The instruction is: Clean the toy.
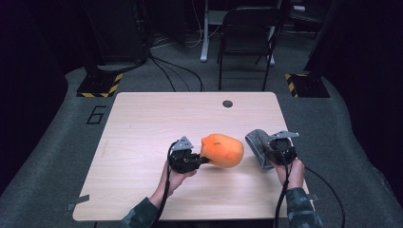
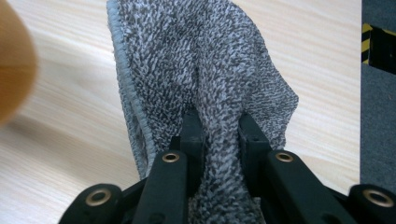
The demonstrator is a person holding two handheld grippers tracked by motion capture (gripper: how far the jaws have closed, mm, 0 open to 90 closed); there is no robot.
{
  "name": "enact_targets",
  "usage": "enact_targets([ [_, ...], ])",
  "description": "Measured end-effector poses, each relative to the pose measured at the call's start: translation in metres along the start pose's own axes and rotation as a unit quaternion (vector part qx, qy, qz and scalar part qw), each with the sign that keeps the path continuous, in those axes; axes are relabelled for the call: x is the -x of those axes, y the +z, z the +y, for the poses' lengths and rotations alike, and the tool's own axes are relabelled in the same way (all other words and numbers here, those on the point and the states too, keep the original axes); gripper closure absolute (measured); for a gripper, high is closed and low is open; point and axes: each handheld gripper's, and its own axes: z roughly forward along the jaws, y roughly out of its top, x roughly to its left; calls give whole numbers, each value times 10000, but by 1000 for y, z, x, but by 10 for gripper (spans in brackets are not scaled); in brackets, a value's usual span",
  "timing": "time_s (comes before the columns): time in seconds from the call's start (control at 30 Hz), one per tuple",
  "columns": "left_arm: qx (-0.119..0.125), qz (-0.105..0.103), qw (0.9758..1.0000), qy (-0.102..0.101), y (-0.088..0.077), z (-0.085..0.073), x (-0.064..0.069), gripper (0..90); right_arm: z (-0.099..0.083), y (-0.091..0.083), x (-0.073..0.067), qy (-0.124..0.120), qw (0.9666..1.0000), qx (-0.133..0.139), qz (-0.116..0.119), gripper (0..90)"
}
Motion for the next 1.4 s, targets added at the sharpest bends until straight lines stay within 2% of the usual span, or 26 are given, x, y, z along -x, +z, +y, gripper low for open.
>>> enact_targets([
  [0.1,-136,-71,9994,-323,6,-5,-7,804,6,-9,-2,-22,9999,145,25,765],
  [0.2,-268,-124,9978,-592,14,-11,-14,802,16,-22,-14,-142,9993,340,69,765],
  [0.27,-310,-153,9967,-730,17,-14,-17,801,24,-31,-30,-344,9981,475,186,765],
  [0.33,-308,-137,9963,-792,19,-16,-18,800,33,-40,-52,-581,9961,582,314,764],
  [0.4,-339,-159,9961,-805,21,-17,-18,799,40,-44,-77,-836,9928,701,499,764],
  [0.43,-303,-121,9954,-901,22,-18,-15,798,42,-46,-90,-952,9912,725,563,764],
  [0.47,-353,-152,9959,-813,22,-18,-16,798,45,-46,-102,-1109,9892,735,614,764],
  [0.53,-328,-153,9957,-856,23,-19,-14,797,47,-44,-122,-1379,9857,695,671,765],
  [0.6,-349,-153,9958,-834,23,-20,-14,797,45,-38,-137,-1649,9828,553,623,764],
  [0.63,-382,-138,9959,-812,24,-20,-14,798,43,-34,-144,-1723,9827,583,359,764],
  [0.67,-397,-98,9960,-792,25,-21,-14,798,41,-30,-147,-1852,9810,541,202,765],
  [0.73,-382,-141,9958,-821,27,-23,-16,797,39,-24,-145,-1876,9809,495,155,765],
  [0.8,-423,-117,9965,-705,28,-23,-15,797,37,-18,-138,-1770,9829,458,202,766],
  [0.97,-376,-132,9967,-708,29,-23,-12,793,32,-15,-119,-1611,9858,412,219,766],
  [1.03,-373,-141,9973,-622,29,-23,-13,794,29,-12,-111,-1521,9875,382,181,765],
  [1.17,-347,-160,9973,-622,30,-24,-13,795,23,-4,-93,-1223,9923,174,75,765],
  [1.33,-342,-189,9977,-550,30,-24,-14,793,13,18,-73,-932,9956,-116,-12,765],
  [1.4,-328,-206,9979,-525,30,-24,-13,792,10,27,-67,-898,9957,-226,-18,765],
])
